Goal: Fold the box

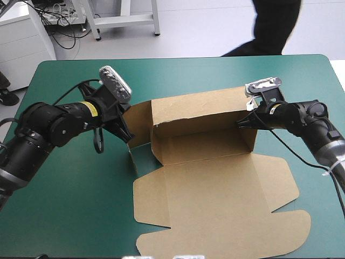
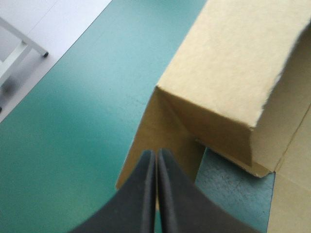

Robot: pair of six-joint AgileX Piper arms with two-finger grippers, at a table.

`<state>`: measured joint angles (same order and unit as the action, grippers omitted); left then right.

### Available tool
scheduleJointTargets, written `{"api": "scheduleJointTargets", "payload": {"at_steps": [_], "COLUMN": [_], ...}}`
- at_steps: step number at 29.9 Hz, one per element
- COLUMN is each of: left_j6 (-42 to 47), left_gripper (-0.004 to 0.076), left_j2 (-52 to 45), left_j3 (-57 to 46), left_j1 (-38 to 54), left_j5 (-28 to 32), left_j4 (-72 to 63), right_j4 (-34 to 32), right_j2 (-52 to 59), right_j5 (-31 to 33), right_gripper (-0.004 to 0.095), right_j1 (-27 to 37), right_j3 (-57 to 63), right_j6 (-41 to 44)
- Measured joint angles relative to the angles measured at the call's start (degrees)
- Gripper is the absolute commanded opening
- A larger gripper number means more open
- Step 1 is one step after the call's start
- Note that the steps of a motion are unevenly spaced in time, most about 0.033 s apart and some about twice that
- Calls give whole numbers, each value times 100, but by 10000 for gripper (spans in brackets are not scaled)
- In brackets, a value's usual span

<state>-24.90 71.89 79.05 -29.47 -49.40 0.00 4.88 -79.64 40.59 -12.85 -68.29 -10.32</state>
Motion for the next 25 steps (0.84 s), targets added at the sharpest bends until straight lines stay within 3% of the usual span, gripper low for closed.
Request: {"api": "scheduleJointTargets", "payload": {"at_steps": [5,12,21,25], "left_j6": [-17,195,226,240], "left_gripper": [-6,-6,-6,-6], "left_j2": [-323,-633,-1336,-1691], "left_j3": [10,-13,-979,-1469], "left_j1": [982,2348,2725,2725], "left_j5": [-254,-1112,-898,-596], "left_j4": [-628,-1048,-1156,-1080], "right_j4": [0,6,17,27], "right_j2": [0,0,14,77], "right_j5": [21,90,195,730], "right_gripper": [-23,-23,-23,-23], "right_j1": [0,0,0,0], "right_j3": [0,0,0,-189], "right_j6": [0,6,23,18]}}
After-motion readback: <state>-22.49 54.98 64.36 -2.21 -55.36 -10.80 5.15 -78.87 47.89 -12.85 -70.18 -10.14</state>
